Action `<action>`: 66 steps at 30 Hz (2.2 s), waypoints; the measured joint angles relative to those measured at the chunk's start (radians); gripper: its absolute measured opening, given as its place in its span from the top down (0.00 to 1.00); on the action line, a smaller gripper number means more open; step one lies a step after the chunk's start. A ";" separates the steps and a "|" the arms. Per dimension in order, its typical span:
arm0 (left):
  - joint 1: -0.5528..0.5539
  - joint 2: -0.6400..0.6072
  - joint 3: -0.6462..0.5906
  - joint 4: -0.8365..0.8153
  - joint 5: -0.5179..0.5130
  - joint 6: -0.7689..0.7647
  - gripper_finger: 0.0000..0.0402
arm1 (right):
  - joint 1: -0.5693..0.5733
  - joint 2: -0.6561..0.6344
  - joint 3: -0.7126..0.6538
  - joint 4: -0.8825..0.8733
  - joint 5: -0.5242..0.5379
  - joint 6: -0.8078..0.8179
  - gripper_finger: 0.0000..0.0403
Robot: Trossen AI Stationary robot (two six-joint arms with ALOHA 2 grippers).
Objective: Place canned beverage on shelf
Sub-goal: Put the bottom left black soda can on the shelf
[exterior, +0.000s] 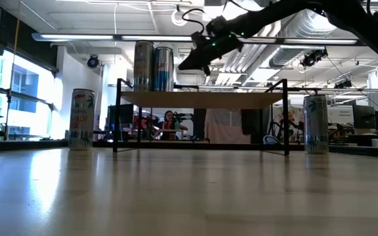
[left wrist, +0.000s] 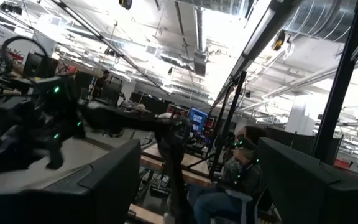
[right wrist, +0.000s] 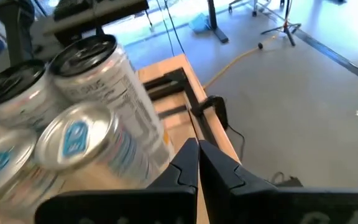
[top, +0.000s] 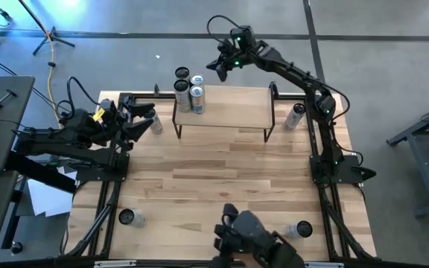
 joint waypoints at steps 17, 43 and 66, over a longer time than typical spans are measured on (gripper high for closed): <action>0.000 0.000 0.000 -0.031 -0.051 0.000 0.26 | 0.000 -0.189 0.000 -0.570 -0.069 -0.384 1.00; 0.000 -0.021 0.000 -0.104 0.130 0.000 0.26 | 0.755 -0.929 -1.079 0.401 0.616 0.463 1.00; 0.000 0.025 0.000 -0.107 0.131 -0.088 0.26 | 0.828 -0.931 -1.074 0.420 0.755 0.379 1.00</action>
